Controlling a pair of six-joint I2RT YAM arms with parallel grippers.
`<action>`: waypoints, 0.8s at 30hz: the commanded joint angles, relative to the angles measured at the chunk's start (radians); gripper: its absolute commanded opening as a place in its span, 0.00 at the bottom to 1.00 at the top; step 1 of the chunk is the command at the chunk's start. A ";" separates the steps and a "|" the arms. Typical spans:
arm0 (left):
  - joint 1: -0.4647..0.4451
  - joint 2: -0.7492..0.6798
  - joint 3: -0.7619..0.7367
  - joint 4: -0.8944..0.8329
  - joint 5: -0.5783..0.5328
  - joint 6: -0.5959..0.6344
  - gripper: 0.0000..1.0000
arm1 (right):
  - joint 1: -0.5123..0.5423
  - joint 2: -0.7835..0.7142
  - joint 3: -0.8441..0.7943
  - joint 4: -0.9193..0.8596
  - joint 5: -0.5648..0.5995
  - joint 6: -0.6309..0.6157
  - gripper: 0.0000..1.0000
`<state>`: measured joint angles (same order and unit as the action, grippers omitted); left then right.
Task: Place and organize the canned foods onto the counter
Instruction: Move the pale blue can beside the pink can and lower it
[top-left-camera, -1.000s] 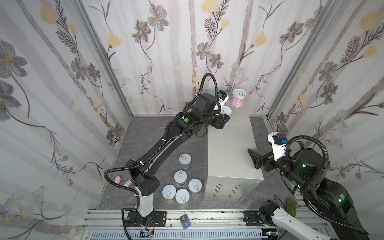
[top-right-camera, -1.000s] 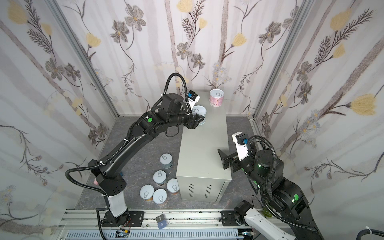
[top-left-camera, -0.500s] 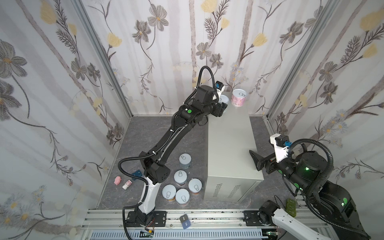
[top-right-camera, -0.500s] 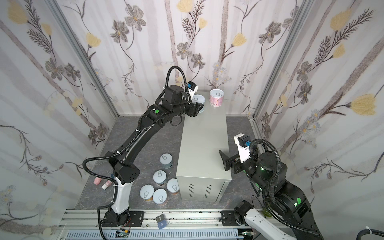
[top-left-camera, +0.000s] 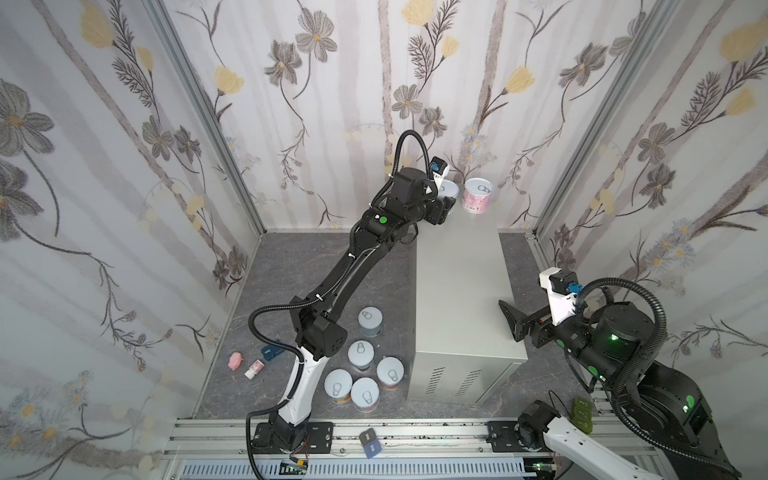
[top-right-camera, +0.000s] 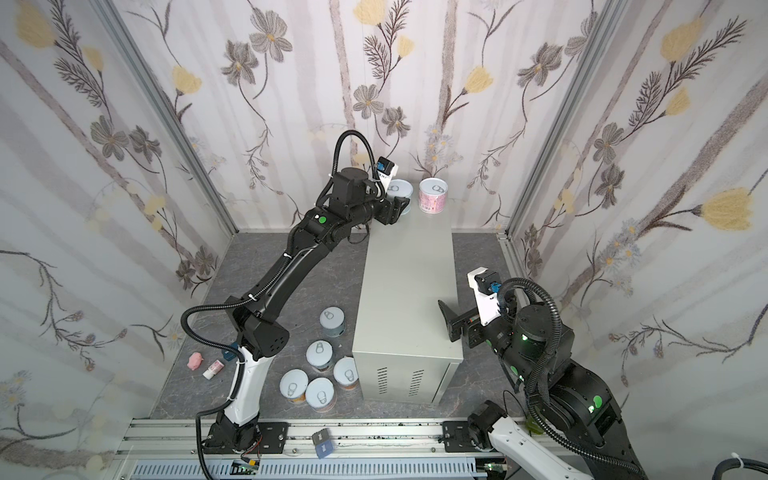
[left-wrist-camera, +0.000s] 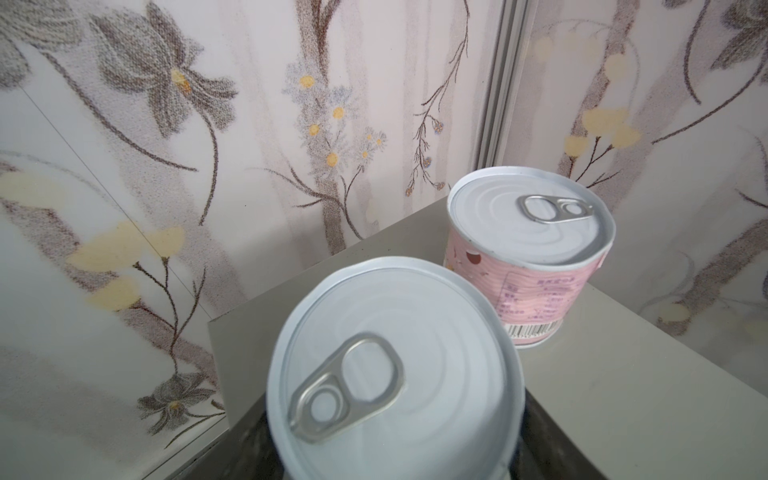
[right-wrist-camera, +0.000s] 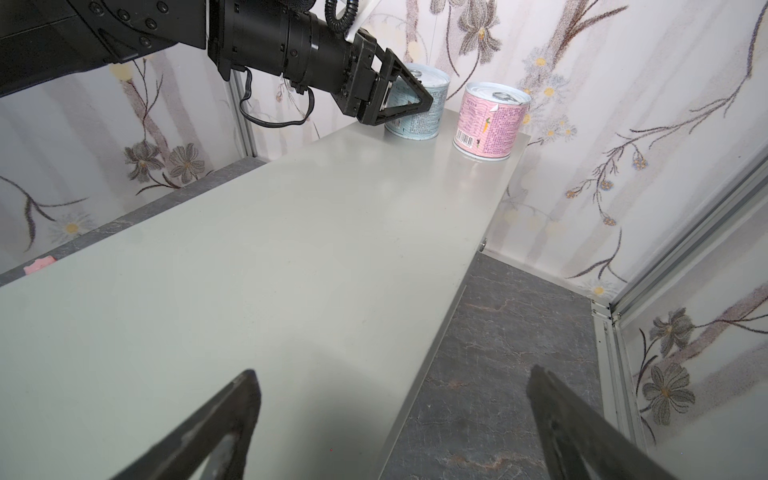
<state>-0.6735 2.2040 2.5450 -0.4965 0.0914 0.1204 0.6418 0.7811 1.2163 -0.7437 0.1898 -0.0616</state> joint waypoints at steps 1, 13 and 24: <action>0.008 0.022 0.001 -0.060 0.001 0.030 0.67 | 0.002 0.011 0.006 0.030 0.001 -0.018 1.00; 0.021 0.040 0.001 -0.044 0.011 0.025 0.67 | 0.001 0.024 0.011 0.032 -0.001 -0.018 1.00; 0.023 0.024 0.001 -0.042 0.047 0.016 0.98 | 0.000 0.026 0.014 0.032 -0.001 -0.012 1.00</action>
<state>-0.6514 2.2330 2.5465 -0.4789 0.1127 0.1242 0.6418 0.8013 1.2243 -0.7441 0.1894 -0.0647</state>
